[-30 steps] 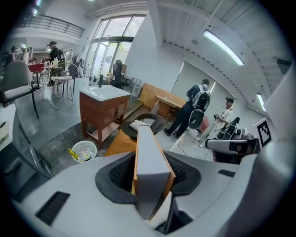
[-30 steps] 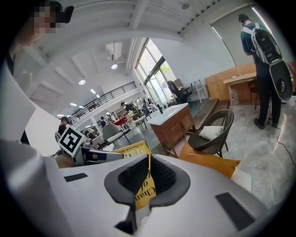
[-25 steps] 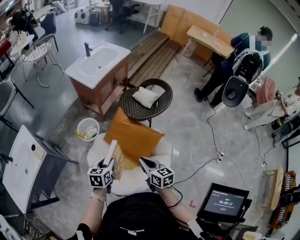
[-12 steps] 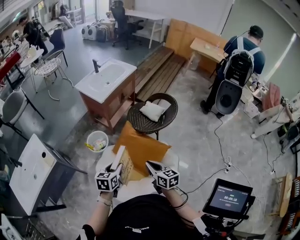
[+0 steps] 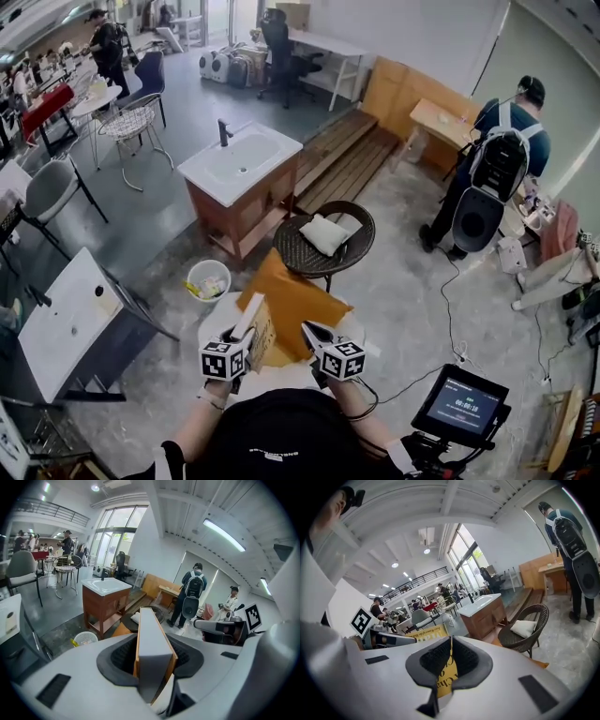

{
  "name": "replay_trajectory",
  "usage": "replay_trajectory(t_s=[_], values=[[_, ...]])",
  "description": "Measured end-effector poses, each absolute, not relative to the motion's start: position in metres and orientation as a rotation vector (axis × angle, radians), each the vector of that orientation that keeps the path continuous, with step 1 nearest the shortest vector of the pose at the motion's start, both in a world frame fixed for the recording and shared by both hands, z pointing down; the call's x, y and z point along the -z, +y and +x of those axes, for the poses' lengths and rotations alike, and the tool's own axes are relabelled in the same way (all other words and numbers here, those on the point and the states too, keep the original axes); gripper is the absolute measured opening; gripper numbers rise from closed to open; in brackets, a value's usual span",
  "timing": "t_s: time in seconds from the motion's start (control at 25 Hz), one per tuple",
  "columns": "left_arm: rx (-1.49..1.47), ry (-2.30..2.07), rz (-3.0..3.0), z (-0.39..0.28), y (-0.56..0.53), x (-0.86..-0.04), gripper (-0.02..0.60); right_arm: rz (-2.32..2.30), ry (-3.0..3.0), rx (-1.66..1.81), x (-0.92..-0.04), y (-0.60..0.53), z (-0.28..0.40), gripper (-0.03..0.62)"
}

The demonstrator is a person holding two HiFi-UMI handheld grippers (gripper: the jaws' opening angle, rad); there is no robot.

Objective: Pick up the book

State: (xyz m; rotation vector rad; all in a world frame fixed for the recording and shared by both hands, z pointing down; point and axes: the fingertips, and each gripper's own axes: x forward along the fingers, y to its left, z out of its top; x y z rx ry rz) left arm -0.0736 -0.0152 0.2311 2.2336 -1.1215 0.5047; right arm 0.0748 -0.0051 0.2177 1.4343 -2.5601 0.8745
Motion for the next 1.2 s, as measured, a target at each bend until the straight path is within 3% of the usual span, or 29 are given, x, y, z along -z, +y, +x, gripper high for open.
replay_trajectory(t_s=[1.2], values=[[-0.54,-1.157,2.173,-0.102,-0.016,-0.253,0.155,1.403,-2.561,-0.902,-0.236,-0.012,0.06,0.028]])
